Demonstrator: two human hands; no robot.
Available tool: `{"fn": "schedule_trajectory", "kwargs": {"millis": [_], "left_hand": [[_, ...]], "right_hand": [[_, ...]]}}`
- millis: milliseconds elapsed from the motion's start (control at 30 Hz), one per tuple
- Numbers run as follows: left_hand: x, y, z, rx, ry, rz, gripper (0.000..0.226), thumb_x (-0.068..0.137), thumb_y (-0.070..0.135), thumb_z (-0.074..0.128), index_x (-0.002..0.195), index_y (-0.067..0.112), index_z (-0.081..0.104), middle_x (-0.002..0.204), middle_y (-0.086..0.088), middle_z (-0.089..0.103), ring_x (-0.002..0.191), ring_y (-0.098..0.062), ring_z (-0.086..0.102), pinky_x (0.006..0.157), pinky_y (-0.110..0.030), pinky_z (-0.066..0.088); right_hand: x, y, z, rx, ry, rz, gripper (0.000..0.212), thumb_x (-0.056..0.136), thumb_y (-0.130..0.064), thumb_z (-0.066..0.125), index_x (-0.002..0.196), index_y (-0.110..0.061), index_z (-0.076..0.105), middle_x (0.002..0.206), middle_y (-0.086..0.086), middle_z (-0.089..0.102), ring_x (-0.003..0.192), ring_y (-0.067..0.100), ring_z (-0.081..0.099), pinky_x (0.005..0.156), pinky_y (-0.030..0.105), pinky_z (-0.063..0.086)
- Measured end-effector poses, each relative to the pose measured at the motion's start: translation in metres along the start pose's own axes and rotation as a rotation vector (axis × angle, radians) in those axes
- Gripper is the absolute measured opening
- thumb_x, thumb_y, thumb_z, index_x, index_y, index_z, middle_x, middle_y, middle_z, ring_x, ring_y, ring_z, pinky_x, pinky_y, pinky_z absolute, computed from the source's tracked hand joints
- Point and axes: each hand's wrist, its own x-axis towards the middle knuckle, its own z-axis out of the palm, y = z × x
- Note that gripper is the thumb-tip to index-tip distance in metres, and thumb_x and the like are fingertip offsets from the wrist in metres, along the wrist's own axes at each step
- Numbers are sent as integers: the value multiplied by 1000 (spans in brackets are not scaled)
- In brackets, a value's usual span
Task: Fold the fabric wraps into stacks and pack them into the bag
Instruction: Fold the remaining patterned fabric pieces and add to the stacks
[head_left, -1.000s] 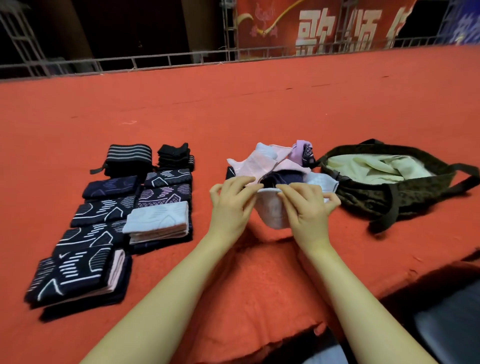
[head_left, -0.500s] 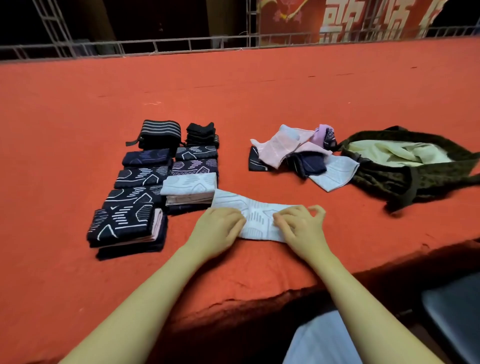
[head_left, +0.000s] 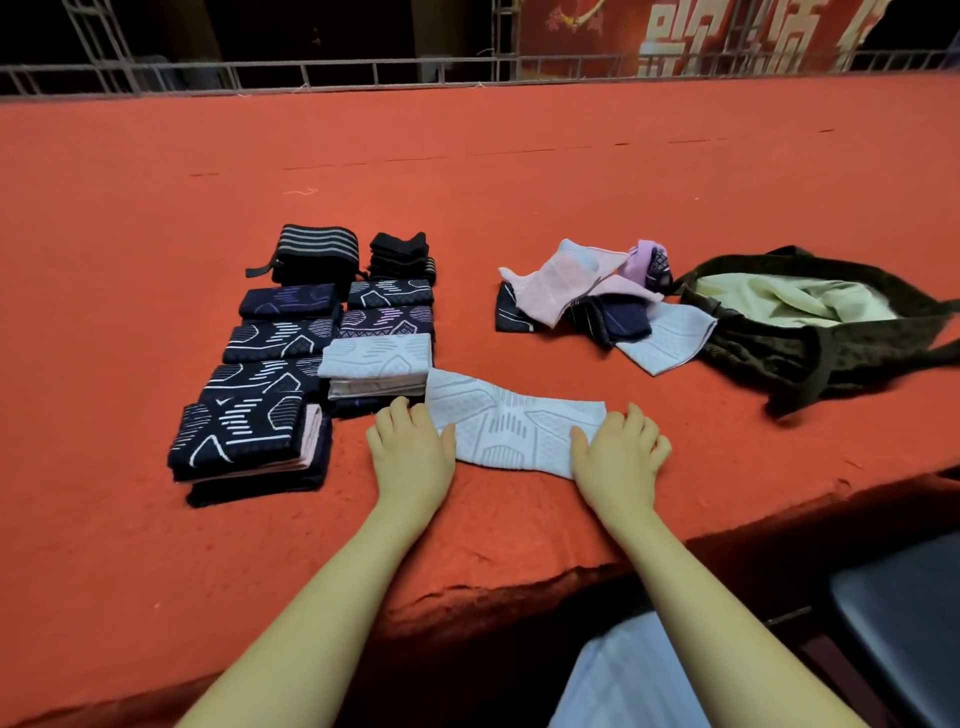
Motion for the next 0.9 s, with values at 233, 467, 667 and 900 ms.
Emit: {"fn": "schedule_trajectory", "kwargs": {"millis": [233, 467, 667, 900], "left_hand": [[3, 0, 4, -77, -98, -54, 35, 63, 21, 87, 77, -3, 66, 91, -23, 62, 83, -41, 59, 70, -47, 47], [-5, 1, -6, -144, 55, 30, 27, 80, 25, 58, 70, -1, 63, 103, -24, 60, 97, -41, 54, 78, -50, 45], [-13, 0, -11, -75, 91, 76, 60, 55, 15, 78, 110, 3, 58, 123, -22, 54, 109, -32, 39, 82, -48, 47], [6, 42, -13, -159, -209, 377, 60, 83, 43, 32, 127, 11, 58, 142, -14, 47, 128, -38, 44, 97, -51, 39]], "right_hand": [[6, 2, 3, 69, 33, 30, 31, 91, -18, 55, 113, 4, 58, 141, 22, 39, 127, 38, 32, 101, 43, 12], [16, 1, 2, 192, 273, -67, 16, 84, -12, 62, 98, -5, 64, 103, 17, 62, 90, 38, 56, 82, 40, 21], [27, -1, 2, 30, 45, -67, 35, 93, -25, 52, 126, -13, 50, 97, 12, 65, 95, 34, 55, 88, 42, 21], [16, 6, 3, 40, 106, -37, 24, 84, -25, 63, 90, -1, 62, 96, 20, 56, 93, 39, 49, 86, 44, 23]]}}
